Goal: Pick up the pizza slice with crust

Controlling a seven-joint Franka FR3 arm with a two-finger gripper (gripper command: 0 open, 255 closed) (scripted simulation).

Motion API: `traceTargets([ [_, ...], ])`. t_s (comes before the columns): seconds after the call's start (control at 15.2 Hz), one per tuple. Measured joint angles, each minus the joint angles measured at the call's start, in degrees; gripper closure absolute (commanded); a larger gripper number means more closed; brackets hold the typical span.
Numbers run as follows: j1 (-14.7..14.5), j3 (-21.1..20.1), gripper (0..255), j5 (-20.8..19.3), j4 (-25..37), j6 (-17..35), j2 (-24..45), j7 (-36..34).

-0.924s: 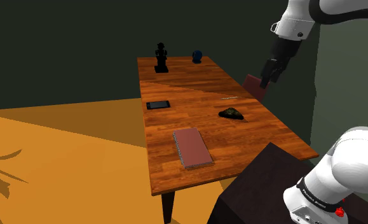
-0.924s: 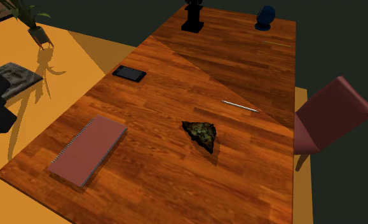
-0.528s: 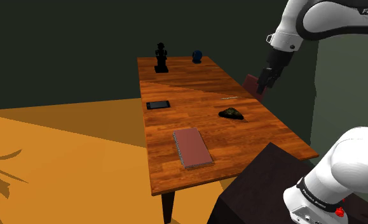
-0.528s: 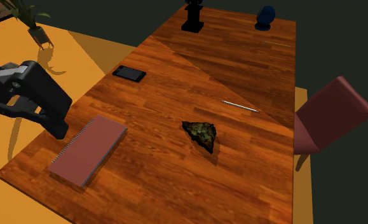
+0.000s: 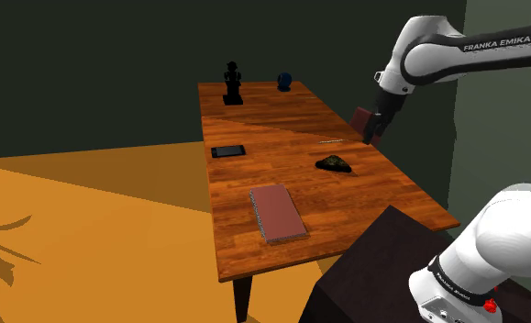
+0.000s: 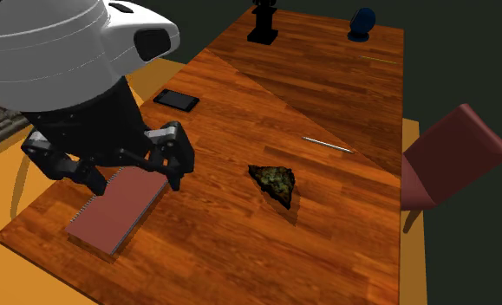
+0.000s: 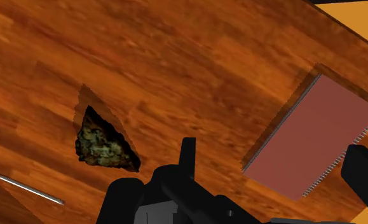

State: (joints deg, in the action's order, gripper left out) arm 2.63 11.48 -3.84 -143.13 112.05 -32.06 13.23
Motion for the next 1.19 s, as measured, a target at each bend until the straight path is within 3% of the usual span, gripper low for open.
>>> traceTargets([
  [0.4,0.66,5.84,0,-0.08,0.28,10.67,10.69,7.44],
  [0.66,0.53,9.13,0,1.88,2.31,16.28,18.32,12.79],
  [0.99,0.52,12.36,0,7.40,5.65,23.19,29.32,21.10],
  [1.19,1.52,13.22,0,13.08,10.05,26.21,37.79,27.76],
])
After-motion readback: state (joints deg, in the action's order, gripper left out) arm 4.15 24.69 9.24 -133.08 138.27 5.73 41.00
